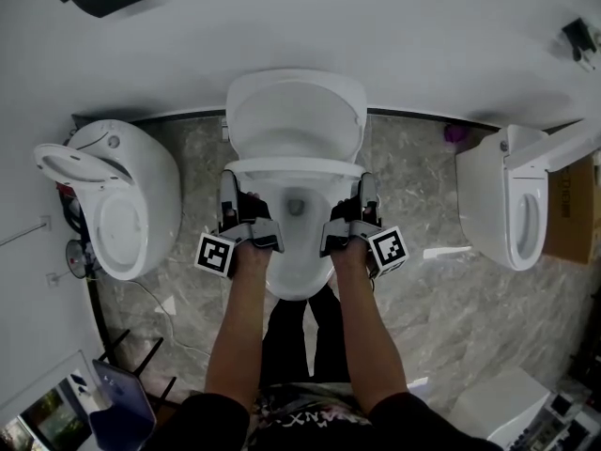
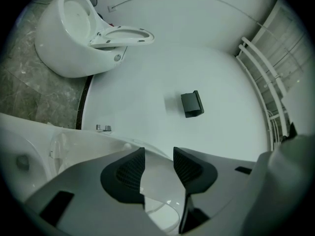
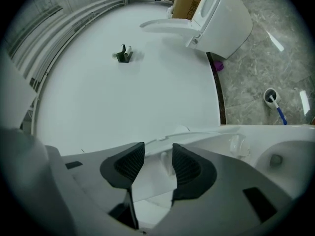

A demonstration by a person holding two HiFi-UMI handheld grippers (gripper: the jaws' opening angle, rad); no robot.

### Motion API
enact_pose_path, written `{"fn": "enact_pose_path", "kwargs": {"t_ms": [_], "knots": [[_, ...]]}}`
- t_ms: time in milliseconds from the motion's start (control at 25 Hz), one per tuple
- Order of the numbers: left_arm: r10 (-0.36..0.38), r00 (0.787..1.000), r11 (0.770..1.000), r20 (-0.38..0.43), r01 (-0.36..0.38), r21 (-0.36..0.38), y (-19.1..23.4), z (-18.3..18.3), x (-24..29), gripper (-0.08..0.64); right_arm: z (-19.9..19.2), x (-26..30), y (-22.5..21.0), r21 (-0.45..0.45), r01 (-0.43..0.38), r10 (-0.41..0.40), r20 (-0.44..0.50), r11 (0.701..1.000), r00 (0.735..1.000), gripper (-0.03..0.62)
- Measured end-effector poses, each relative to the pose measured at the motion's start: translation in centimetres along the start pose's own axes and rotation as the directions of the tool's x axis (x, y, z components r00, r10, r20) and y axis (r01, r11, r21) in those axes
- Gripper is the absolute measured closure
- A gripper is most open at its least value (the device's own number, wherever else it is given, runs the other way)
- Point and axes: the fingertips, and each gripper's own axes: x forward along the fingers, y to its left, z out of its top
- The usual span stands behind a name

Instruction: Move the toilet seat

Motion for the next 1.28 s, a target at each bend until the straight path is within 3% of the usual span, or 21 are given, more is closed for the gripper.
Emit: {"fn": "enact_pose_path", "kwargs": {"t_ms": [440, 840, 1000, 1280], "knots": [[-0.028, 1.0, 1.0, -0.001, 0.028, 0.003, -0.3, -0.5, 3.0, 0.411, 0.1, 2.6, 0.6, -0.016, -0.011, 0.011, 0.0, 1.0, 1.0, 0.422], [-0.048, 0.998, 0.999, -0.035, 0.049, 0.015, -0.2, -1.0, 6.4, 0.414, -0.4, 5.2, 1.0, -0.033, -0.012, 0.012, 0.006, 0.999, 1.0, 0.485], [-0.053, 0.997, 0.998, -0.048, 0.054, 0.026, 0.0, -1.0, 7.5, 0.414, -1.8, 6.1, 1.7, -0.076, -0.024, 0.021, -0.044, 0.997, 0.999, 0.552], [-0.062, 0.996, 0.997, -0.064, 0.064, 0.033, -0.1, -0.9, 9.4, 0.466, -4.4, 8.7, 3.3, -0.1, -0.062, 0.052, -0.091, 0.993, 0.994, 0.565]]}}
